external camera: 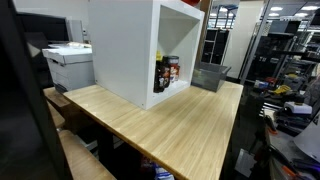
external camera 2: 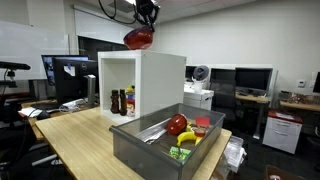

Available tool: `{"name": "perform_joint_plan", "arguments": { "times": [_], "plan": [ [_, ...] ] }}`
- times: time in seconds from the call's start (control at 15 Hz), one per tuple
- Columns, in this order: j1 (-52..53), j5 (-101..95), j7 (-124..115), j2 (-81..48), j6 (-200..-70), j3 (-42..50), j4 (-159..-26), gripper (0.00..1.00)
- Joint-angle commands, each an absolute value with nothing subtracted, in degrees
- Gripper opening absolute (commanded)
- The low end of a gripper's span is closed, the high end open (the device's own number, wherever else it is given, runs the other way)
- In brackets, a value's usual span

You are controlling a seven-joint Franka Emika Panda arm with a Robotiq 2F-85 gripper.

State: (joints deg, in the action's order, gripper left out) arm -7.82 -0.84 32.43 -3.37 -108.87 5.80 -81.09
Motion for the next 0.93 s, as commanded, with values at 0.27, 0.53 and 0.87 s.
{"name": "perform_joint_plan", "arguments": {
  "times": [0.27, 0.53, 0.87],
  "plan": [
    [-7.88, -0.08, 32.68, -3.58, -109.08, 5.77, -80.90, 0.03],
    [-7.90, 1.34, 33.24, -4.55, -109.42, 5.68, -80.27, 0.03],
    [-7.75, 2.98, 33.54, -6.14, -109.05, 5.31, -78.62, 0.03]
  ]
}}
